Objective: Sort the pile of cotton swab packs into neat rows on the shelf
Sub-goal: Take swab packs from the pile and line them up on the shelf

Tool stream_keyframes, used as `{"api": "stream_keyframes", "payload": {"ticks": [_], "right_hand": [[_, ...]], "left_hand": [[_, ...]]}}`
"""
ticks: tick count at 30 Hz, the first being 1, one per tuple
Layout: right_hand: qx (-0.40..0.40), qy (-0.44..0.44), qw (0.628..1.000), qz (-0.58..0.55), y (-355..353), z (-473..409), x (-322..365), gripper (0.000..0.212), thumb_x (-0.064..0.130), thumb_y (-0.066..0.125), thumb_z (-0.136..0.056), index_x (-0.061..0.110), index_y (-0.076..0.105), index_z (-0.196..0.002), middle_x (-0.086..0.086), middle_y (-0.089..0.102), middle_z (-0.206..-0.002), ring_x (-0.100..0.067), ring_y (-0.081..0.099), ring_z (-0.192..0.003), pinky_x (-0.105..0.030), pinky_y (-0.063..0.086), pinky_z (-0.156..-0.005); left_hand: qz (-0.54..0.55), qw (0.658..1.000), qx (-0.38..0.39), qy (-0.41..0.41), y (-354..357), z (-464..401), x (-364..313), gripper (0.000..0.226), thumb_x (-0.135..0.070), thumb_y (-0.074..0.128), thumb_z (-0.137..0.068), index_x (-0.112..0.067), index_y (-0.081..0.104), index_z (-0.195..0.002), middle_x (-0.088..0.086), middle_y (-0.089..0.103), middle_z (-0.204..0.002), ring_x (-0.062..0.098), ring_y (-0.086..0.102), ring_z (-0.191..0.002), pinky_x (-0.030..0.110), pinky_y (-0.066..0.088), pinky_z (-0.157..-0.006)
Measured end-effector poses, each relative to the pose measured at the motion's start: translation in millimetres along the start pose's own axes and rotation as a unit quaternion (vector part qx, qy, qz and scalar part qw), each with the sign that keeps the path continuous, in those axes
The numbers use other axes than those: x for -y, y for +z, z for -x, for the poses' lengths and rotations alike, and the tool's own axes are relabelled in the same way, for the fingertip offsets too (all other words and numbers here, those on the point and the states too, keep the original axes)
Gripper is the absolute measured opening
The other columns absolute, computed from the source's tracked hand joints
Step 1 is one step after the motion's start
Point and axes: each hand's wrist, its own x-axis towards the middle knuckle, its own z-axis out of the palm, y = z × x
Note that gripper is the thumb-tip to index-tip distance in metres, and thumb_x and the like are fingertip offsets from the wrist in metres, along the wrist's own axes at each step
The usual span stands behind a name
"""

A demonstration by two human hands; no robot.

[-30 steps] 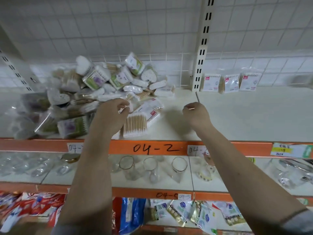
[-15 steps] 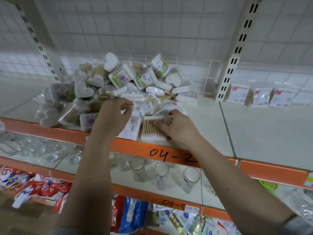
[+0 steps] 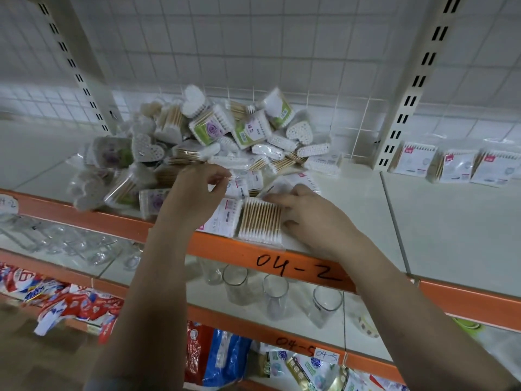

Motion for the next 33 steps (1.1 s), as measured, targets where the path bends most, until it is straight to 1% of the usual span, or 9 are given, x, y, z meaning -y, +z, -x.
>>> {"api": "stream_keyframes", "payload": {"ticks": [7,11,13,17,21,23,26,31,33], "right_hand": [[-0.061,-0.149,0.98,0.113,15.3,-6.6,-5.0,0.062,0.009,0.072,-0.067,0.037,0.061,-0.122,-0.002,0.045,-0.139,-0.026,0.037,-0.126,-0.044,0.043,-0.091],[-0.088,-0.197,0.974,0.069,17.5,-7.7,-14.9,0.049,0.014,0.072,-0.073,0.028,0.064,-0.119,-0.001,0.058,-0.125,-0.024,0.049,-0.121,-0.045,0.048,-0.089],[-0.122,-0.199,0.972,0.0,10.1,-4.9,-22.0,0.038,0.019,0.063,-0.08,0.02,0.065,-0.118,-0.001,0.062,-0.12,-0.017,0.052,-0.115,-0.035,0.045,-0.096],[-0.173,-0.089,0.969,-0.154,-14.1,6.9,-32.8,0.025,0.022,0.059,-0.091,0.015,0.064,-0.115,0.006,0.064,-0.11,0.001,0.053,-0.099,-0.006,0.037,-0.087],[-0.229,0.037,0.915,-0.329,-28.0,21.0,-36.9,0.014,0.01,0.05,-0.096,0.023,0.053,-0.089,0.016,0.059,-0.092,0.016,0.055,-0.078,-0.002,0.04,-0.068],[-0.249,0.089,0.877,-0.401,-27.4,25.5,-42.9,0.011,0.012,0.046,-0.096,0.018,0.053,-0.089,0.01,0.059,-0.089,0.01,0.057,-0.081,-0.009,0.044,-0.071],[-0.274,0.162,0.83,-0.458,-21.1,31.9,-53.9,0.011,0.025,0.044,-0.087,0.019,0.049,-0.079,0.0,0.058,-0.085,-0.027,0.059,-0.099,-0.044,0.048,-0.087],[-0.322,0.242,0.733,-0.548,-24.4,46.5,-62.8,0.02,0.01,0.038,-0.094,0.017,0.046,-0.077,0.0,0.052,-0.079,-0.02,0.055,-0.08,-0.033,0.05,-0.071],[-0.325,0.255,0.704,-0.578,-27.3,52.6,-64.8,0.018,0.01,0.037,-0.094,0.015,0.047,-0.08,-0.005,0.053,-0.082,-0.022,0.058,-0.082,-0.04,0.051,-0.079]], "left_hand": [[0.001,1.0,0.004,0.002,0.5,-0.8,3.6,0.021,-0.016,0.054,-0.094,-0.016,0.067,-0.111,-0.007,0.063,-0.092,0.004,0.055,-0.087,0.015,0.038,-0.075],[0.007,1.0,-0.007,0.013,-0.8,-1.8,5.4,0.021,-0.014,0.053,-0.094,-0.014,0.068,-0.109,-0.005,0.067,-0.098,0.003,0.057,-0.089,0.007,0.038,-0.069],[0.005,1.0,-0.02,0.016,-2.6,-1.9,5.9,0.021,-0.012,0.052,-0.094,-0.013,0.068,-0.107,-0.005,0.067,-0.098,0.006,0.058,-0.089,0.011,0.039,-0.07],[0.015,0.999,-0.035,0.026,-1.7,-1.3,3.9,0.019,-0.011,0.052,-0.093,-0.011,0.068,-0.105,-0.005,0.065,-0.093,0.008,0.058,-0.086,0.017,0.04,-0.075],[0.026,0.999,-0.007,0.044,10.5,-4.9,-4.2,0.02,-0.013,0.053,-0.094,-0.014,0.068,-0.107,-0.007,0.066,-0.096,0.007,0.06,-0.088,0.019,0.044,-0.077],[0.035,0.997,0.039,0.06,19.0,-9.6,-10.1,0.021,-0.016,0.053,-0.094,-0.019,0.067,-0.11,-0.007,0.067,-0.103,0.005,0.06,-0.092,0.017,0.044,-0.079],[-0.002,0.985,0.14,0.105,30.4,-22.8,-22.4,0.028,-0.015,0.054,-0.094,-0.023,0.062,-0.12,-0.007,0.06,-0.119,0.005,0.053,-0.108,0.019,0.037,-0.088],[-0.125,0.936,0.279,0.175,44.3,-55.0,-44.8,0.062,-0.009,0.068,-0.083,-0.03,0.046,-0.137,-0.011,0.039,-0.145,0.011,0.037,-0.131,0.023,0.028,-0.101],[-0.17,0.903,0.341,0.197,50.7,-65.4,-50.8,0.075,-0.009,0.071,-0.079,-0.033,0.037,-0.142,-0.013,0.029,-0.151,0.01,0.027,-0.138,0.022,0.023,-0.103]]}}
